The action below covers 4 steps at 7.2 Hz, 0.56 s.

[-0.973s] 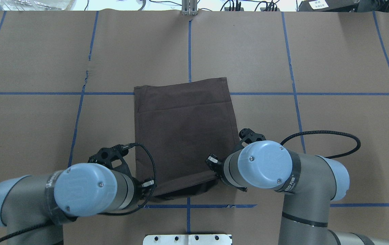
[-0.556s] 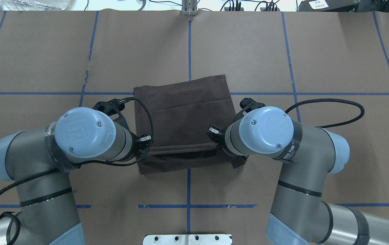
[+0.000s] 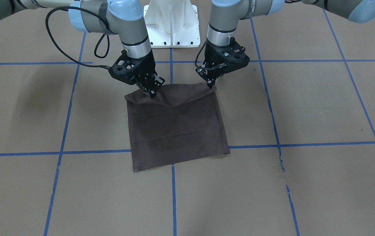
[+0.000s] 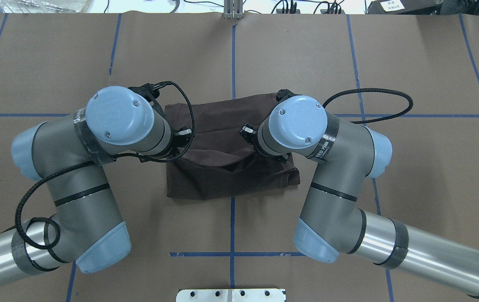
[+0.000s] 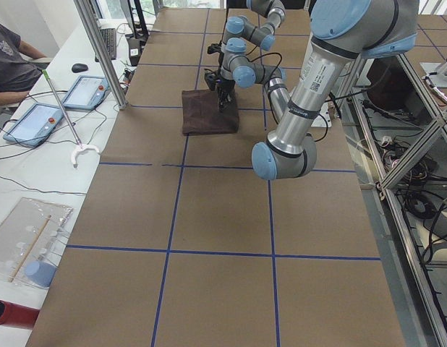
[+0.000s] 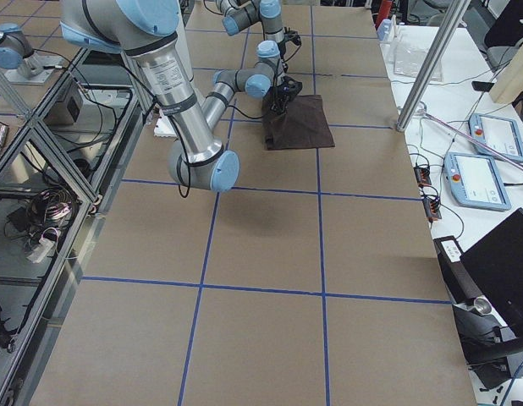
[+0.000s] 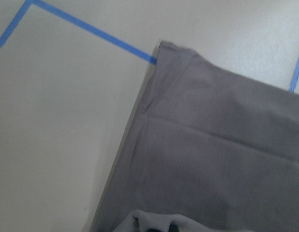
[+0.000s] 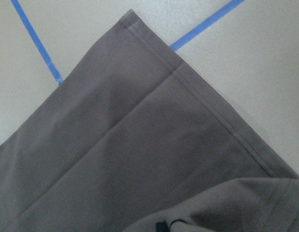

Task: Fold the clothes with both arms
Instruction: 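Open both grippers and raise them away from the folded shirt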

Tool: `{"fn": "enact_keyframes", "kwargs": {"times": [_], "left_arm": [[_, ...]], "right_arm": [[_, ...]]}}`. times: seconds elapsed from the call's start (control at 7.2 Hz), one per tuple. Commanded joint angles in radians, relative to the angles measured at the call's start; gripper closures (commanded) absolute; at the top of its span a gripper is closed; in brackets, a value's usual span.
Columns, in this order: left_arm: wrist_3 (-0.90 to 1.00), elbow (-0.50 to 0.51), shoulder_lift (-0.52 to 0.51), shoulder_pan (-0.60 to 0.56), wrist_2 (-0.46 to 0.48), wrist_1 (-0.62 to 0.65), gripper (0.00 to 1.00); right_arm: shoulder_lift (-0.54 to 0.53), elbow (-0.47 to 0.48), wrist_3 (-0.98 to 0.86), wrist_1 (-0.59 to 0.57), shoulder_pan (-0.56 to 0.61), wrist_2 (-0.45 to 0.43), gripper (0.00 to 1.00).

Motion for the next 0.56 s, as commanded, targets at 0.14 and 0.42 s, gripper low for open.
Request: {"fn": "enact_keyframes", "kwargs": {"times": [0.14,0.42], "left_arm": [[0.001,0.064,-0.012,-0.043,0.003,-0.075,1.0],[0.002,0.282,-0.107,-0.101,0.004,-0.202,1.0]], "right_arm": [[0.076,-0.115,-0.058,0.028,0.047,-0.002,1.0],[0.222,-0.393,-0.109,0.103,0.113,0.015,1.0]]}}
